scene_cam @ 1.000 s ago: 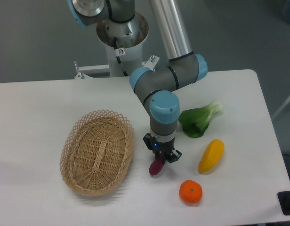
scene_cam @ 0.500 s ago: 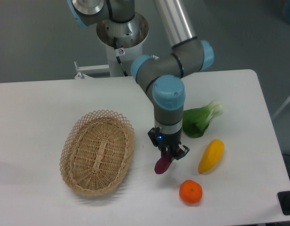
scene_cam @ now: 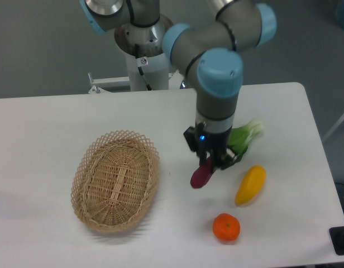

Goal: Pick up the sweet potato from the table
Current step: 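Lift the grasped sweet potato up and carry it toward the bok choy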

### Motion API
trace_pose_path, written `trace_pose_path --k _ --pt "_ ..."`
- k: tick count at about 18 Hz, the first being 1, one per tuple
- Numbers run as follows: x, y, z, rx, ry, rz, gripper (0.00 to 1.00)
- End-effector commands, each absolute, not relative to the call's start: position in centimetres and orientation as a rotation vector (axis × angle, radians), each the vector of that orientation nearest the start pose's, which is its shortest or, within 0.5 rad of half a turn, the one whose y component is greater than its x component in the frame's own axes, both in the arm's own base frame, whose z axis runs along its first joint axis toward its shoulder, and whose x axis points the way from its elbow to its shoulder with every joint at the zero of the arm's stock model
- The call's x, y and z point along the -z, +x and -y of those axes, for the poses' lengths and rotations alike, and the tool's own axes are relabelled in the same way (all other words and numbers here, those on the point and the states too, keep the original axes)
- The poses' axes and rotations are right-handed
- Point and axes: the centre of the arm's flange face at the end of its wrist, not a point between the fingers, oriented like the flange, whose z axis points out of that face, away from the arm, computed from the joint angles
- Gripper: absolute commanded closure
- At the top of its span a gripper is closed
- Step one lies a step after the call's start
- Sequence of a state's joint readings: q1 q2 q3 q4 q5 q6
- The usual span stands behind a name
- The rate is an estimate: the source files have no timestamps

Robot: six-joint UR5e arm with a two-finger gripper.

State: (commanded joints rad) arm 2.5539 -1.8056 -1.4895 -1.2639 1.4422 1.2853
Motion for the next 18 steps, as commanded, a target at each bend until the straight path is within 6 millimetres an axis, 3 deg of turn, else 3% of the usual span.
trace_pose_path --k 8,18 --pt "-46.6 -44.6 -42.0 -0.096 -2.901 -0.476 0.67" --pt "-46.7 -46.9 -39.0 -0.097 -2.910 -0.485 0.67"
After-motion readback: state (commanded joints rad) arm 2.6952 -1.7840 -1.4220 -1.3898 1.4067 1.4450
